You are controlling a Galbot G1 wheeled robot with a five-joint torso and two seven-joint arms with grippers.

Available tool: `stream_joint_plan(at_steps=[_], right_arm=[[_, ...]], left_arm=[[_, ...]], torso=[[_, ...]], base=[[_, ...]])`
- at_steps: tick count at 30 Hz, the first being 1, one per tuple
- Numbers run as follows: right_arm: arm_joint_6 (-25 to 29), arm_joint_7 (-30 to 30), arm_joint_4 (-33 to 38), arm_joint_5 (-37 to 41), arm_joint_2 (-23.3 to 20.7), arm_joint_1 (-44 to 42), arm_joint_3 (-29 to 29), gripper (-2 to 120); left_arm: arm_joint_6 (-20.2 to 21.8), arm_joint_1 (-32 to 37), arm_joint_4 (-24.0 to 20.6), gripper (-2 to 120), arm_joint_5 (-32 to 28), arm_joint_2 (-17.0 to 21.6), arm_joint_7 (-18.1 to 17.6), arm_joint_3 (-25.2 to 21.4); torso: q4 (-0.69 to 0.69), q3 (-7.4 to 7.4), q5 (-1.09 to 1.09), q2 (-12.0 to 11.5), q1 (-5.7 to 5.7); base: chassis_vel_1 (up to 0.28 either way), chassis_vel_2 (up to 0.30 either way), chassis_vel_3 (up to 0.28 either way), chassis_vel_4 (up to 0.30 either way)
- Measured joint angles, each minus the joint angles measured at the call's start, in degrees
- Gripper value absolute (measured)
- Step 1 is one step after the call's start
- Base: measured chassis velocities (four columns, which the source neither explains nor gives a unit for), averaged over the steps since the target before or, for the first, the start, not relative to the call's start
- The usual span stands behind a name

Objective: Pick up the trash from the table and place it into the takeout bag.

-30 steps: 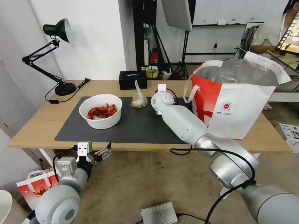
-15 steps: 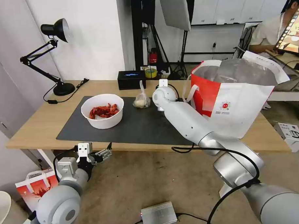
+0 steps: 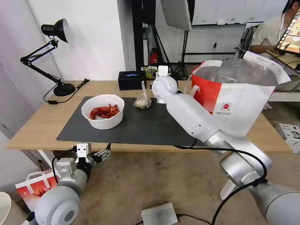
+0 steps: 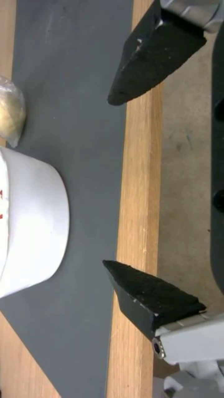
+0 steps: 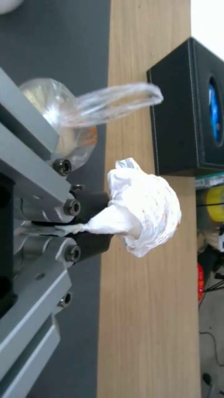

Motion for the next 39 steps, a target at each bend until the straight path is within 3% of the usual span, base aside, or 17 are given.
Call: stream_joint_plan(at_steps=[11,15,30,39], right_arm=[[-0.25,4.98,15.16,3.9,-5.37,-0.9,-1.77,0],[-1.37,9.54,20.22,8.14,-7.14,-0.69,-2.23,0],[-1.82,13.61,31.56,13.32,-15.67,-0.34,0.16,0],[-1.91,15.12,34.31,16.47,-18.45,2.13,0.74,0]], left_arm=[[0.0,1.3,-0.47,100,0.08,-0.12,-0.02,-1.11],[0.0,1.45,-0.47,100,0.21,-0.45,-0.05,-1.19],[0.0,2.76,-1.28,100,0.51,-0.8,-0.05,-2.4],[0.0,5.19,-2.37,100,1.5,-2.24,-0.03,-4.22]], torso=[[0.01,-0.01,0.0,0.01,-0.01],[0.0,-0.01,0.01,0.01,-0.01],[0.0,-0.01,0.01,0.01,-0.01],[0.02,0.0,0.0,0.01,-0.01]], base=[[0.0,0.0,0.0,0.0],[0.0,0.0,0.0,0.0],[0.0,0.0,0.0,0.0],[0.0,0.0,0.0,0.0]])
